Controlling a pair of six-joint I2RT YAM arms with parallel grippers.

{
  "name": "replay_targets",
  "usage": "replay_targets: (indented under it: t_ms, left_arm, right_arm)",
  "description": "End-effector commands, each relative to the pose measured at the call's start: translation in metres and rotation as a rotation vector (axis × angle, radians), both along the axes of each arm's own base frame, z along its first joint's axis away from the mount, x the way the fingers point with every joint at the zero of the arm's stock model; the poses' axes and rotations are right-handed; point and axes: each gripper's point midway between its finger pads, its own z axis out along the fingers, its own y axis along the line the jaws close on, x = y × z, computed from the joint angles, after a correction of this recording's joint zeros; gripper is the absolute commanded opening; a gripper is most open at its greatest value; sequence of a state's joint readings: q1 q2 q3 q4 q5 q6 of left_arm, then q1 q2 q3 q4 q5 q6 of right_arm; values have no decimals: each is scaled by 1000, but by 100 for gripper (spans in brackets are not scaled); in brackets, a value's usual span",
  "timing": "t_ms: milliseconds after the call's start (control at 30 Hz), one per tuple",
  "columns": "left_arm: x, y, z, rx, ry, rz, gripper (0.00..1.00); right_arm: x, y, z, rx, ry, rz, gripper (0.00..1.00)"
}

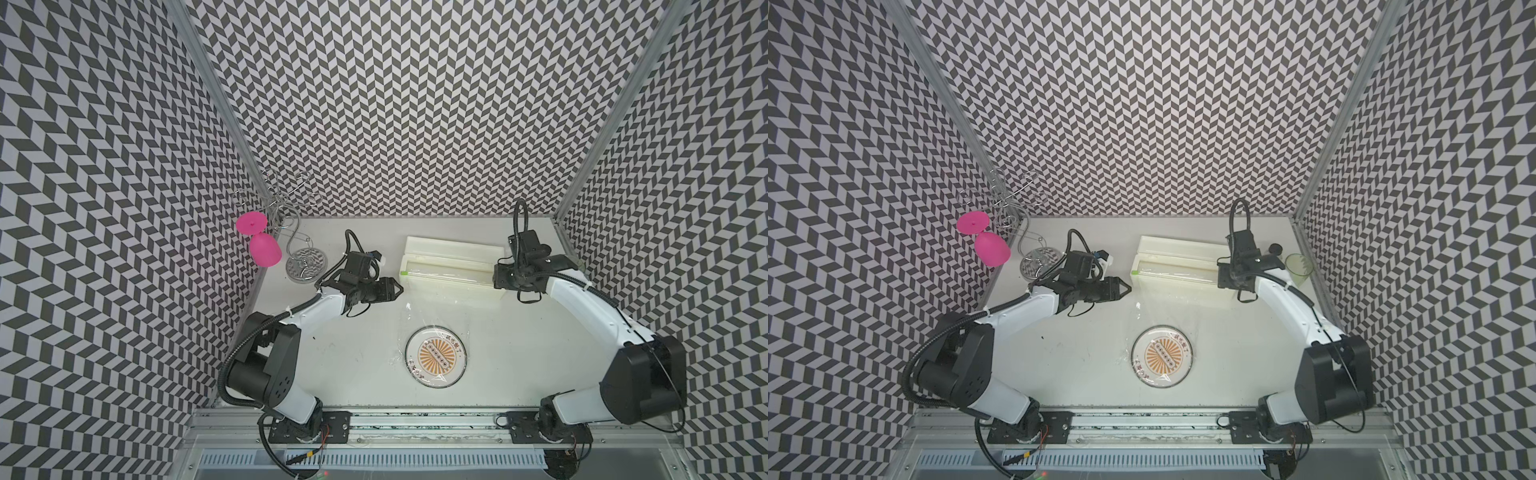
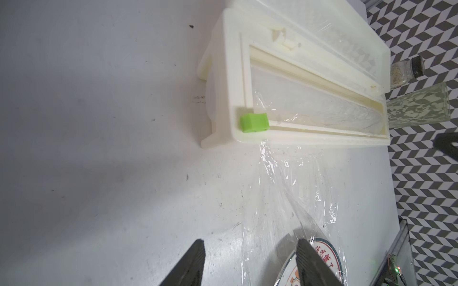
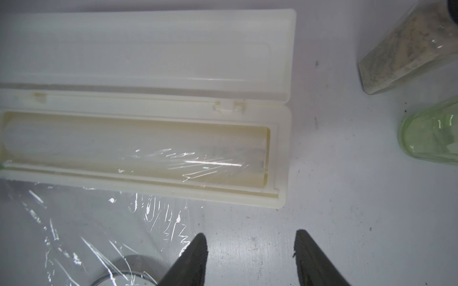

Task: Wrap the plate with plastic wrap
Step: Tear off the plastic wrap from the plastic wrap cutting box, then pick up the plate at the center of the board, then cover the plate with plastic wrap.

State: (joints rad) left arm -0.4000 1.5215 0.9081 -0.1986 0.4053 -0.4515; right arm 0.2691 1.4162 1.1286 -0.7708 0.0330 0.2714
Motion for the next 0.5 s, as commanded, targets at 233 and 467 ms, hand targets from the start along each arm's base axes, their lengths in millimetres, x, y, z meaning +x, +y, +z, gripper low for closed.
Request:
replay_targets:
  t_ms: [233, 467]
  left_arm:
    - [-105, -20, 0, 52, 61, -99, 59]
    - [-165, -28, -30, 35, 200, -164, 60]
  right_arm:
    - [-123, 90, -56, 266, 256, 284, 41]
    - [-141, 111, -59, 296, 265, 331, 35]
